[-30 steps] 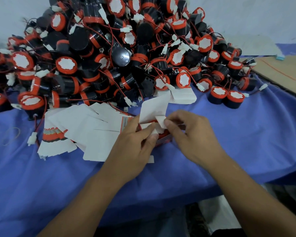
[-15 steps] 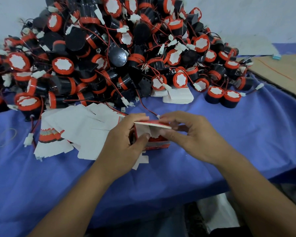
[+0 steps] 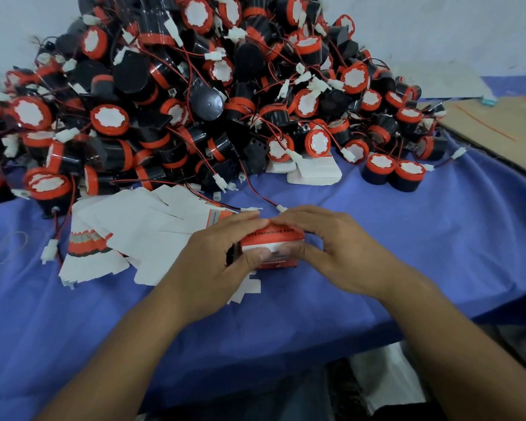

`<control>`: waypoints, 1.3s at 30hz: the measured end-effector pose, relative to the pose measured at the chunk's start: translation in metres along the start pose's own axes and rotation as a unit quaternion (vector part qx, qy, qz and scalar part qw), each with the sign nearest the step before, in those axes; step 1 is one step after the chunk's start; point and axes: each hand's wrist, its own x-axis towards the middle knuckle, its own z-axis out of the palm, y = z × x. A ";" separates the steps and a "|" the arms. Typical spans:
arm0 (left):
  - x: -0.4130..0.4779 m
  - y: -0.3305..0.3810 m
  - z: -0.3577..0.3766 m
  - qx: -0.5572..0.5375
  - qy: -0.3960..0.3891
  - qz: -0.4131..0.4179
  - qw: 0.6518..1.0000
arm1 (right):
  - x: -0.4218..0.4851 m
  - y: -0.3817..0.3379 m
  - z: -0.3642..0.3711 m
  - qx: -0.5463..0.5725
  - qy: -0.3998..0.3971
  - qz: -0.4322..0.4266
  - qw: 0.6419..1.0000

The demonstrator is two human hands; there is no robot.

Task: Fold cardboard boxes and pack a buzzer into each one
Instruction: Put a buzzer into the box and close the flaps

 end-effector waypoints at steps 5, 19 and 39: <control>0.003 0.000 0.001 0.007 0.014 0.010 1.000 | 0.001 -0.002 0.002 -0.009 -0.003 0.010 1.000; -0.005 -0.001 -0.004 0.088 -0.072 0.047 0.992 | -0.004 -0.006 0.013 -0.017 -0.111 0.061 0.992; -0.008 0.001 0.004 0.099 -0.010 0.092 0.991 | -0.018 -0.017 0.045 -0.097 -0.009 0.023 0.995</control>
